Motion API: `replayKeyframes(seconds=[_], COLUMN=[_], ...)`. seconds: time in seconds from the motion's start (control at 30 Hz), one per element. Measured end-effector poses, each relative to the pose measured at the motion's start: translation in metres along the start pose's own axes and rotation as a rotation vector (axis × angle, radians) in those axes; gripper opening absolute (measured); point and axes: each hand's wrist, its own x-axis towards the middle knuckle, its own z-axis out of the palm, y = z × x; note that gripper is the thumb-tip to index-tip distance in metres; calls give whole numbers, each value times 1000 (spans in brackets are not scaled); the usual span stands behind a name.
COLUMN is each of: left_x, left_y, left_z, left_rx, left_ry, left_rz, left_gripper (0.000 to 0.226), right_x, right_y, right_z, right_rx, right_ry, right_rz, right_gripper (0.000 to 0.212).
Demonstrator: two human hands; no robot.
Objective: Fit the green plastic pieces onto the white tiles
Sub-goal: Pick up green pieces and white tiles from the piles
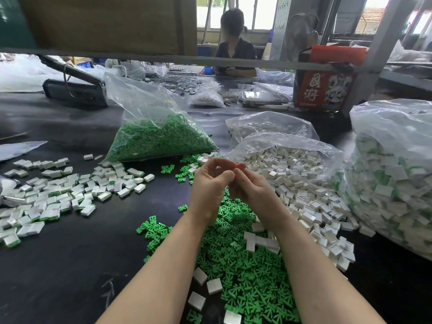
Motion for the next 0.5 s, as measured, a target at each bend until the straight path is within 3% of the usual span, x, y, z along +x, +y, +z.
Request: replayKeyframes(seconds=[0.5], left_x=[-1], left_y=[-2], left_z=[2], left_rx=[-95], left_ry=[-15], left_rz=[-6], left_gripper=[27], right_x=[1], right_y=[7], right_z=[0], right_rx=[-56], right_ry=[105], right_rz=[-25], right_gripper=[21])
